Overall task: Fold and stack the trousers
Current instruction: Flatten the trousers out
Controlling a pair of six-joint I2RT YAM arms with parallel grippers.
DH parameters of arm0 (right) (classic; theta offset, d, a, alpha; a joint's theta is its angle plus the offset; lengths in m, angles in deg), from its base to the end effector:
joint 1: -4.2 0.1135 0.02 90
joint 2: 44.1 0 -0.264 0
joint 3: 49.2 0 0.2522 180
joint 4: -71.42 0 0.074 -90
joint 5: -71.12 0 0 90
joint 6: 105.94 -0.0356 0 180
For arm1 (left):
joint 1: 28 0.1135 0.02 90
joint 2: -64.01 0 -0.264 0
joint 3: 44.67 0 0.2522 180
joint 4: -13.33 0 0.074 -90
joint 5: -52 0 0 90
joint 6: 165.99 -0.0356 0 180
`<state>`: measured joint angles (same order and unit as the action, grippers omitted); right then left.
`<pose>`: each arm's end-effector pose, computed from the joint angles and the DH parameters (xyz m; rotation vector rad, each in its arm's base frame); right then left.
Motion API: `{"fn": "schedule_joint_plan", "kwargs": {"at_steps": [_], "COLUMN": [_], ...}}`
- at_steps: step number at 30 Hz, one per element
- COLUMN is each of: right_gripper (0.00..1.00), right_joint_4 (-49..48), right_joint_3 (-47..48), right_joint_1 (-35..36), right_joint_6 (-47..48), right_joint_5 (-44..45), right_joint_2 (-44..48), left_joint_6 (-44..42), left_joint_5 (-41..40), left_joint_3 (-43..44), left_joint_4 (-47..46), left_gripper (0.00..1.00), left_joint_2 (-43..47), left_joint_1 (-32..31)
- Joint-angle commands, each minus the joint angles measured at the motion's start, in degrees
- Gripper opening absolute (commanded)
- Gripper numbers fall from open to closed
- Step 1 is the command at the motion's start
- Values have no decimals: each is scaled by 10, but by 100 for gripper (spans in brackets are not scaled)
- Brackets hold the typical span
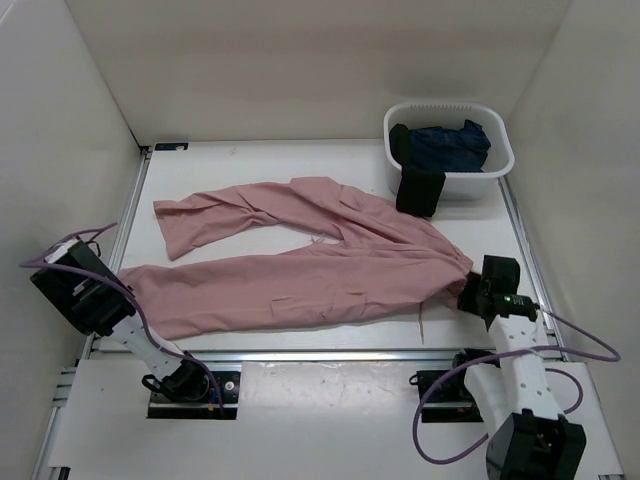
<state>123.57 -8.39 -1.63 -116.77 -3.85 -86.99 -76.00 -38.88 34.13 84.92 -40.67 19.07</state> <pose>0.1403 -0.0236 0.1961 2.0751 1.4120 0.3731 0.2036 0.2197 0.1501 1.2025 -2.7653 0.0574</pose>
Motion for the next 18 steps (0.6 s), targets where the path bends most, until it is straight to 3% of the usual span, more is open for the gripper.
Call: {"fn": "schedule_joint_plan", "kwargs": {"at_steps": [1, 2, 3, 5, 7, 8, 9, 12, 15, 18], "right_gripper": [19, 2, 0, 0, 0, 0, 0, 0, 0, 0], "right_joint_4": [-80, -85, -85, -80, -53, -35, -18, 71, 129, 157], "right_joint_3": [-16, -3, 16, 111, 210, 324, 380, 503, 463, 314], "right_joint_1": [-32, -40, -47, -54, -54, -54, -45, -21, -26, -26], "right_joint_6": [11, 77, 114, 205, 364, 415, 509, 578, 566, 483], "right_joint_5": [-17, -17, -17, -1, -1, -1, -1, 50, 64, 29], "right_joint_2": [-38, -71, -89, -155, -209, -260, -278, -294, -235, -157], "left_joint_6": [0, 0, 0, 0, 0, 0, 0, 0, 0, 0], "left_joint_5": [-8, -8, -14, -21, -39, -45, -60, -88, -118, -134], "left_joint_3": [34, 41, 57, 76, 106, 118, 129, 163, 163, 131], "left_joint_4": [-10, -10, -3, 2, 2, 2, 2, 7, 7, 13], "left_gripper": [15, 15, 15, 15, 15, 15, 15, 15, 15, 15], "left_joint_2": [10, 10, 10, 10, 10, 10, 10, 10, 17, 28], "left_joint_1": [3, 3, 3, 3, 3, 3, 3, 3, 3, 3]}}
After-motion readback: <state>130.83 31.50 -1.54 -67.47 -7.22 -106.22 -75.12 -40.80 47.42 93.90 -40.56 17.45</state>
